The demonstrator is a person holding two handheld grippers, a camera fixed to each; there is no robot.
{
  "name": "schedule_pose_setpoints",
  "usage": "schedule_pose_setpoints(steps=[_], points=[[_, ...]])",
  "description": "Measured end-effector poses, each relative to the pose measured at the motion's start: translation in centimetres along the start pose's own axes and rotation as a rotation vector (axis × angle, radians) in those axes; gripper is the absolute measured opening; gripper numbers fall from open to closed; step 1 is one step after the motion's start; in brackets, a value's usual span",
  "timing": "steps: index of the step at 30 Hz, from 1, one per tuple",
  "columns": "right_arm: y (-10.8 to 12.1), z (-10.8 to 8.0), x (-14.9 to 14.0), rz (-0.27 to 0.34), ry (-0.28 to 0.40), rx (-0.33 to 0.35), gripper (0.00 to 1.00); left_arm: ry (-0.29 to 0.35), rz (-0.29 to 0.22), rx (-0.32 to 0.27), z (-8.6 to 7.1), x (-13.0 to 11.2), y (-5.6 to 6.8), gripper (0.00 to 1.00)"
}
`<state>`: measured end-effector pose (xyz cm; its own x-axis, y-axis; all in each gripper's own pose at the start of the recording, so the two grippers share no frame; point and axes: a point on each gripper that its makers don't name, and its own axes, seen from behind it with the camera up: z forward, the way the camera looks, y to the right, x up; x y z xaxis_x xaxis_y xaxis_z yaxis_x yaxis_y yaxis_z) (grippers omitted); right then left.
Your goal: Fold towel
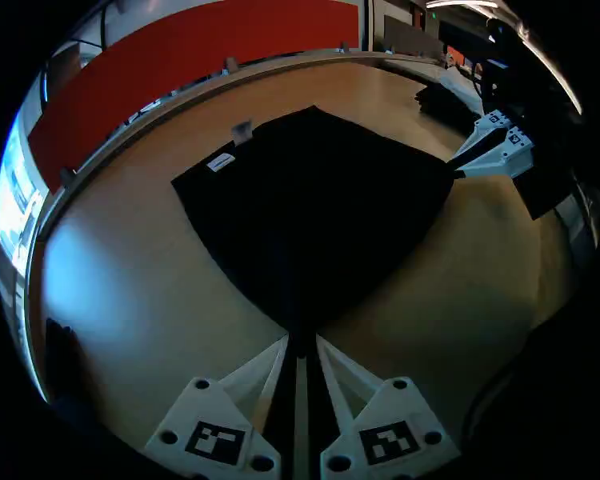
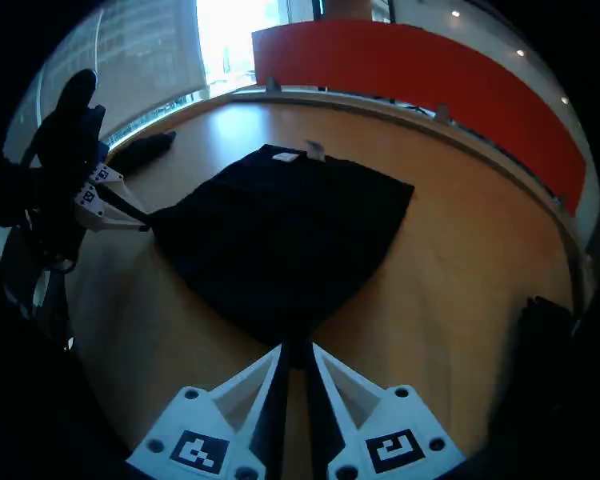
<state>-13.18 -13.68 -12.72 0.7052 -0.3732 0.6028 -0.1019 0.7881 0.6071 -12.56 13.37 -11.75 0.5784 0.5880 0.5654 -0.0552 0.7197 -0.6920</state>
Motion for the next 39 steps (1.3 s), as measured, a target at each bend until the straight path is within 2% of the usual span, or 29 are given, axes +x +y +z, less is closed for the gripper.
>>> schedule_pose_setpoints(steps=[9, 15, 24, 32, 39], points=[[-0.1, -2.3, 3.2, -0.001, 0.056, -0.009, 0.13, 0.021, -0.024, 0.025, -2.0, 1.6, -0.2, 0.08], [-0.5, -4.2, 5.0, -0.011, 0.085, -0.012, 0.12, 0.011, -0.052, 0.015, -3.9, 2.0, 0.1, 0.08], [-1.3, -7.1, 6.5, 0.002, 0.112, -0.015, 0.12, -0.002, -0.081, -0.012, -6.7, 2.4, 1.6, 0.08], [-2.0, -9.4, 6.2, 0.013, 0.11, -0.016, 0.12, -0.012, -0.09, -0.032, -8.9, 2.6, 3.1, 0.08], [-2.9, -10.9, 5.8, 0.016, 0.1, -0.006, 0.12, -0.023, -0.09, -0.049, -10.2, 2.4, 4.0, 0.08]])
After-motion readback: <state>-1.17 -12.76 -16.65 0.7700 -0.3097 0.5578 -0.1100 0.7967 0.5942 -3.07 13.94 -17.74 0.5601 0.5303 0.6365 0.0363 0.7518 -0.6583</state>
